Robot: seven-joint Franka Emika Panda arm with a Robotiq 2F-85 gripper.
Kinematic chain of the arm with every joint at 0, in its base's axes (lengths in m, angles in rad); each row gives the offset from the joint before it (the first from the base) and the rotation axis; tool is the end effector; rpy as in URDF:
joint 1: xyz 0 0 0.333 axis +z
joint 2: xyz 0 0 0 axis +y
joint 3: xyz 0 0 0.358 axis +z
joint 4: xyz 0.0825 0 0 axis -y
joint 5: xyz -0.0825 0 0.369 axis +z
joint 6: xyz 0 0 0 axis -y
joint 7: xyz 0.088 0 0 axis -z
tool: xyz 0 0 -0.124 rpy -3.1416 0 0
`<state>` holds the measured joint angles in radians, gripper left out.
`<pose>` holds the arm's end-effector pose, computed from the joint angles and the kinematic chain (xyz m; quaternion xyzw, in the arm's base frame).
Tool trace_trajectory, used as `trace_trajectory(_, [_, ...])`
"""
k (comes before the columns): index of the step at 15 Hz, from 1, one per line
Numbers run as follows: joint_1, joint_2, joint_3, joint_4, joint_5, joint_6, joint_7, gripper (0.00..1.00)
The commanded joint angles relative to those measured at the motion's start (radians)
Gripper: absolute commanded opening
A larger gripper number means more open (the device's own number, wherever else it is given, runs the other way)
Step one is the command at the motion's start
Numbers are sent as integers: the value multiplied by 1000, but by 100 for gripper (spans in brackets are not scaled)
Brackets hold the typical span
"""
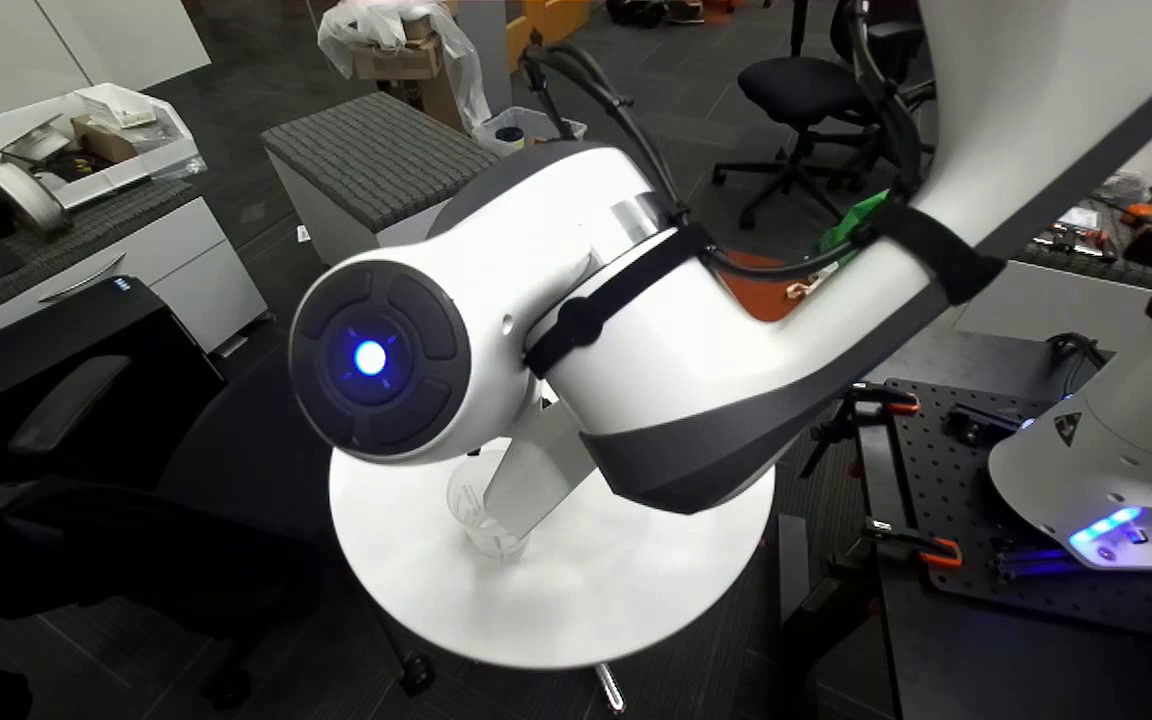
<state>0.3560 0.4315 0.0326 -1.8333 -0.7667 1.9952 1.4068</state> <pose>0.6006 0.1865 0.3240 0.9010 -0.2763 0.1658 0.2903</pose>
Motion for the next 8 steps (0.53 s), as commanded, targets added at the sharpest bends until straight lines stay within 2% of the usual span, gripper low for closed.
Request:
trace_trajectory(1, [10, 49, 13, 47, -69, 8, 83, 3])
trace_trajectory(8, [14, 120, 23, 106, -155, 40, 158, 3])
